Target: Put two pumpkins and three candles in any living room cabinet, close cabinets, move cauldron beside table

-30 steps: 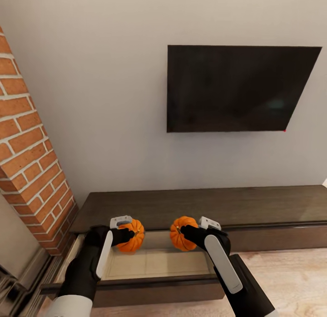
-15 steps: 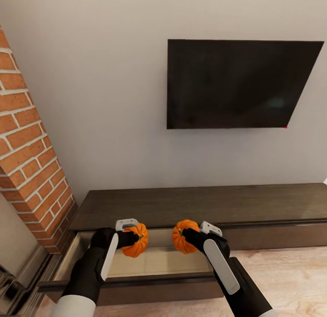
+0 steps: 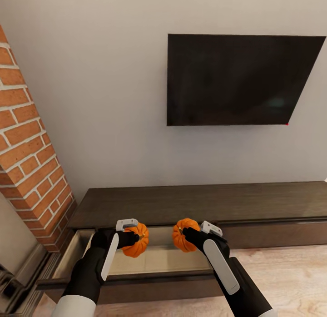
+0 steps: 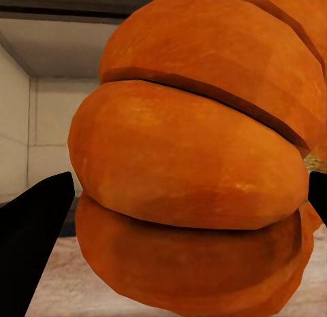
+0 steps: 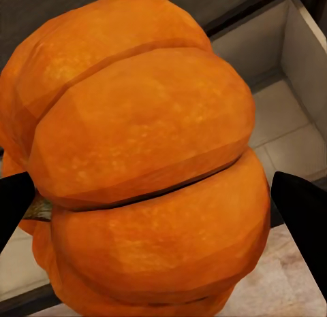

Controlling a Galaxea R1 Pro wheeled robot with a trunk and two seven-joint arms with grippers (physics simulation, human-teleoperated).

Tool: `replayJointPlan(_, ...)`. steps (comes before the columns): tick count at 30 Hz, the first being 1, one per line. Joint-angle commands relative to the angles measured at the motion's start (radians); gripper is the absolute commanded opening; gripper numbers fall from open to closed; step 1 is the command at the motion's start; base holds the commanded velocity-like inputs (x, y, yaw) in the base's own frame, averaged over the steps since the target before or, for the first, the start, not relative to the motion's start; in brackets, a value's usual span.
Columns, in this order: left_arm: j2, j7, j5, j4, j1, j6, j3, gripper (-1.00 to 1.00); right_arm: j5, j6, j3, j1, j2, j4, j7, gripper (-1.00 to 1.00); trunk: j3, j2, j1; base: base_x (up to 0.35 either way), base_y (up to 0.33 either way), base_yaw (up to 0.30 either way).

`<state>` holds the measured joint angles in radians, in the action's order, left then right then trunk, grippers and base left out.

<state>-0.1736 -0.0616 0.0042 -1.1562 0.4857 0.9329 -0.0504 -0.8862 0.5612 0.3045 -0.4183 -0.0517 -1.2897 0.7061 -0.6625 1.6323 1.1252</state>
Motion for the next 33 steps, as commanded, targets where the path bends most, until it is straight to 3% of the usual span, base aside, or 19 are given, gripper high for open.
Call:
replayJointPlan(1,-0.001,0.000,0.002,-0.003,0.001,0.004,-0.002,-1.00,-0.007,0.002,0.001,-0.001,0.000,-0.001,0.009,-1.00,-0.001,0.001,0.000,0.000,0.000,0.000)
replayJointPlan(26,-0.001,0.000,0.003,-0.005,0.001,0.006,-0.002,-1.00,-0.007,0.002,0.002,-0.001,0.000,-0.001,0.009,-1.00,-0.001,0.001,0.000,0.066,0.060,0.000)
replayJointPlan(33,-0.001,-0.001,0.003,-0.005,0.001,0.006,-0.002,-1.00,-0.007,0.002,0.003,-0.001,0.000,-0.001,0.009,-1.00,-0.023,0.050,0.027,0.000,0.000,0.000)
